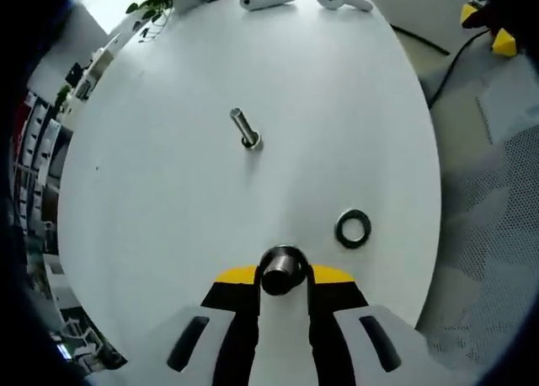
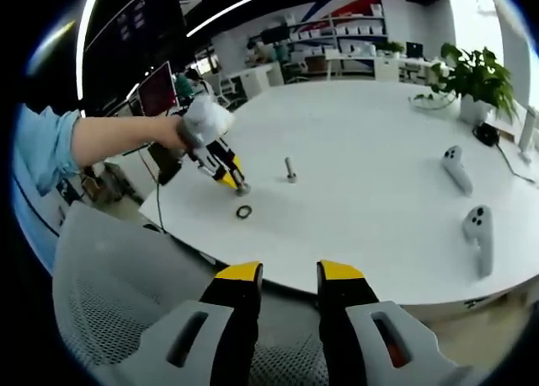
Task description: Place the washer onto the threaded stud by aligning its center hole with the stud, sliding it down to the base, and recovering from edge contact or off-axis alignment until the washer reaches the visible bottom stop.
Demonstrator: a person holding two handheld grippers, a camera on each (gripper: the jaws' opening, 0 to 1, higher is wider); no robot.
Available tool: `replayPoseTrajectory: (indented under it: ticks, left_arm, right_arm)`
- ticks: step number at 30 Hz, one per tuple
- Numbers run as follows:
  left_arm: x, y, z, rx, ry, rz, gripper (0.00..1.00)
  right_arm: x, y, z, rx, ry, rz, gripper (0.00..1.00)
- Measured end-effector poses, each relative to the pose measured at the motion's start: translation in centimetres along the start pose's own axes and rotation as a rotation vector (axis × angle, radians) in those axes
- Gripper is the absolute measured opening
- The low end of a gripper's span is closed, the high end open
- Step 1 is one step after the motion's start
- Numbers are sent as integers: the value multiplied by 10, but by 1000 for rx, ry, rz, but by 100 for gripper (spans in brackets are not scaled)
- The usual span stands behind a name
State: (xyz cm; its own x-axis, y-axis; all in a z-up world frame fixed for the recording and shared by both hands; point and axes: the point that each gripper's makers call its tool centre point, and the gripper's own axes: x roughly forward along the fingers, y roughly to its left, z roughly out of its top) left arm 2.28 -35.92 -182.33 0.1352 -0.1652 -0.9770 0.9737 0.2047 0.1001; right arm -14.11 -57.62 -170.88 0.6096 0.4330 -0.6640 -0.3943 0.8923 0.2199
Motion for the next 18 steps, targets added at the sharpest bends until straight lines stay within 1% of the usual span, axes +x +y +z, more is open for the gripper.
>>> replayPoseTrajectory:
  ticks: [2,4,8,9,10,11,13,14,15,16,18]
  left_arm:
    - [5,0,-1,-2,10,-6,19]
    - [11,1,-2,-23,16,-12,19]
    - [17,-3,-5,-14,35,-19,19]
    - [16,-2,-3,-13,27,-20,19]
    - [15,-2,0,-37,20,-23,19]
    - [15,-2,-1,-40,21,-18,19]
    - [15,0,0,-51,4,-16,20]
    - [15,-1,0,-41,-6,-18,20]
    - [14,2,2,1,-30,-3,20]
    - [14,4,1,7,-32,5,21]
    - [11,8,-6,-1,-21,25,27]
  right_arm:
    - [0,0,0,2,1,0,28]
    - [0,1,-1,-2,5,6,28]
    - [1,2,-2,-15,15,17,28]
    - [1,3,-2,-15,15,18,28]
    - [1,3,-2,-13,13,19,28]
    - [1,3,-2,-12,11,20,28]
    - [1,3,-2,-13,11,23,28]
    - [1,4,-2,-14,12,25,28]
    - [1,4,-2,-16,13,28,28]
    - [1,4,-2,-16,14,29,28]
    - [1,5,-2,-18,13,35,28]
